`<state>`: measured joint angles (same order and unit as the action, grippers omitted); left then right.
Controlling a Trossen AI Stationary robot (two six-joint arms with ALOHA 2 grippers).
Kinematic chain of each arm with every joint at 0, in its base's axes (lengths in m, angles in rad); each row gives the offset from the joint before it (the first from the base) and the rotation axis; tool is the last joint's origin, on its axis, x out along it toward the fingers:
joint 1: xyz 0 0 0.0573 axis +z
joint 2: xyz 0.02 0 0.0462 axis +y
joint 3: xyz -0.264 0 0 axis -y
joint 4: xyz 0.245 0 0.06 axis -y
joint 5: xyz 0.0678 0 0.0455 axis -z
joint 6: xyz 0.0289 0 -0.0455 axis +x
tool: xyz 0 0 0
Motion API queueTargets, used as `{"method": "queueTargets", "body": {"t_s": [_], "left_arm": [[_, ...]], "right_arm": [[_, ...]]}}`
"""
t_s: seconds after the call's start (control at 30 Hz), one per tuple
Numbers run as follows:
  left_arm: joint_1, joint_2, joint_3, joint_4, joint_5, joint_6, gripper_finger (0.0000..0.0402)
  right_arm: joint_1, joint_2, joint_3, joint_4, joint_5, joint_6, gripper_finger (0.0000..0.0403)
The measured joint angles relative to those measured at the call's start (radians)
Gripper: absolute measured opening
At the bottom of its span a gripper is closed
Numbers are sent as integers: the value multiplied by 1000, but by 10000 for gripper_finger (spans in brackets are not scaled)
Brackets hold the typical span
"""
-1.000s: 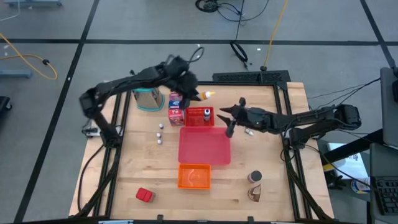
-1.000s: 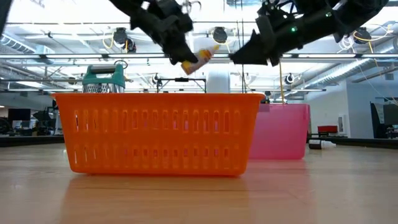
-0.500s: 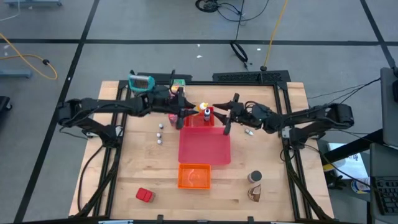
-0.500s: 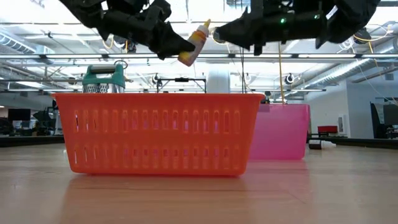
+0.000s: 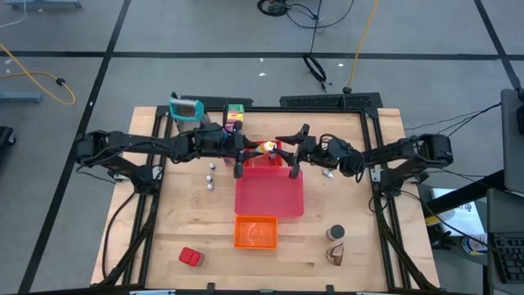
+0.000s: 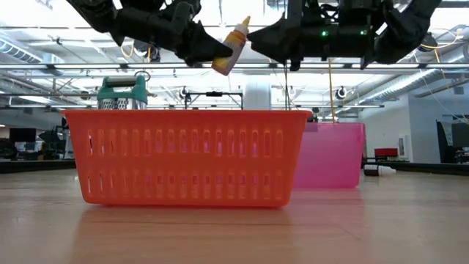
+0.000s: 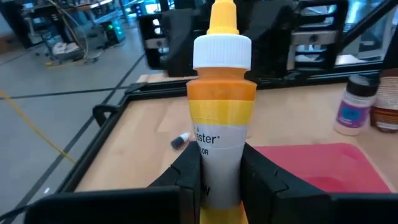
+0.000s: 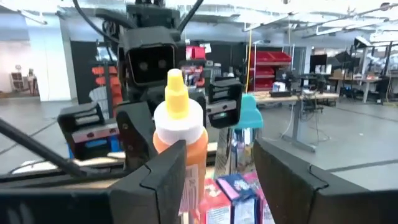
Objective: Pick & Place Kitchen Items
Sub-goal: Put the yellow food coloring bottle into the red bin
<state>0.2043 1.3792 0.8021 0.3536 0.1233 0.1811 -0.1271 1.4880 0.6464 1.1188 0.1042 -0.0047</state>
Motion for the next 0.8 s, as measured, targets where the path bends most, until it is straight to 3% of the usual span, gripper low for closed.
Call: {"method": "queueTargets", "body": {"t_s": [0.8], "left_arm": [[-15,13,-1,31,-78,26,67]], "right_arm": [[51,37,63,-42,-11,-7,185]]}}
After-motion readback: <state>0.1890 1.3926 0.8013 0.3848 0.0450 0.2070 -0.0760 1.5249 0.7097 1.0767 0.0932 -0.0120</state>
